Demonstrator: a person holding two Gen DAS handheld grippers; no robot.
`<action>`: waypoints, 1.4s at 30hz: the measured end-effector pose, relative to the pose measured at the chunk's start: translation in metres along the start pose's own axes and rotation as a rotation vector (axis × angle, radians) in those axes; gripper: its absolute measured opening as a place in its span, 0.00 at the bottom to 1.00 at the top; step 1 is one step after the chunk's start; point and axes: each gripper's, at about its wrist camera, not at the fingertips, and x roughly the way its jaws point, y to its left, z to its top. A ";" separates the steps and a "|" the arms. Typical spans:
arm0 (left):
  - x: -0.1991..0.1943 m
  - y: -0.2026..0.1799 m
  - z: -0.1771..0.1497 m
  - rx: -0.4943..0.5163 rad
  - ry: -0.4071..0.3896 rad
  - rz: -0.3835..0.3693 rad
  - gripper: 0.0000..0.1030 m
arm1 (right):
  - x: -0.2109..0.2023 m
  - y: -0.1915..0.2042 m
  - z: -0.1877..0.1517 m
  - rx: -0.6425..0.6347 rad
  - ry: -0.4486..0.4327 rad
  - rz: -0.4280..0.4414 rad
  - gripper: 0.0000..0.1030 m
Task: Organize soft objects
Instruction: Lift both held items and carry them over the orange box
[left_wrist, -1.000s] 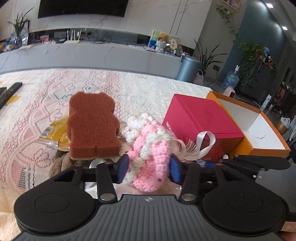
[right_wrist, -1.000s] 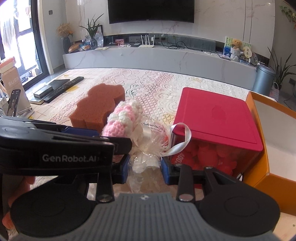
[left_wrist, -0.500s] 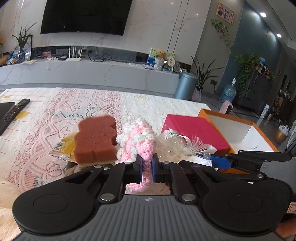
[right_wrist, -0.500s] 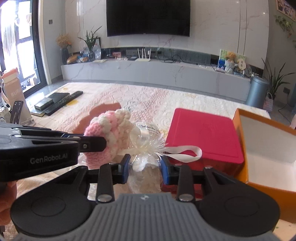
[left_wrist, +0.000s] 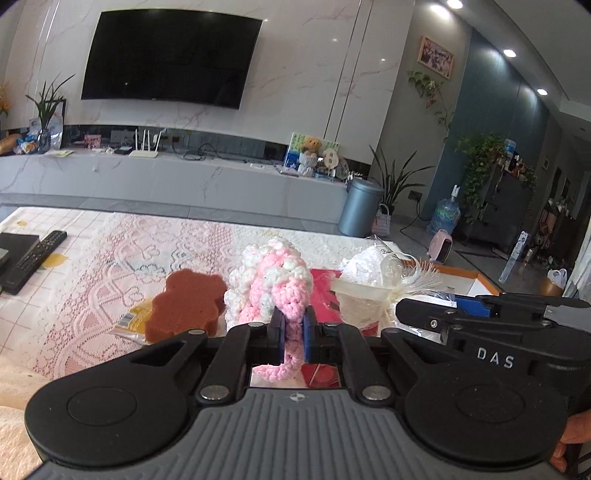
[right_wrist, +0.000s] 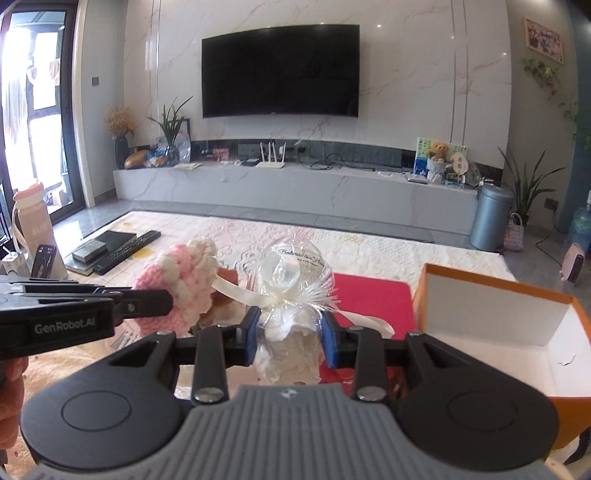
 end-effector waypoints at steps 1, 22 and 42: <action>-0.001 -0.002 0.002 0.000 -0.005 -0.007 0.09 | -0.004 -0.003 0.002 0.007 -0.007 -0.002 0.32; 0.059 -0.089 0.046 0.118 0.023 -0.302 0.09 | -0.043 -0.101 0.031 0.059 -0.035 -0.191 0.32; 0.208 -0.140 0.044 0.214 0.400 -0.359 0.09 | 0.060 -0.205 0.013 0.210 0.274 -0.213 0.33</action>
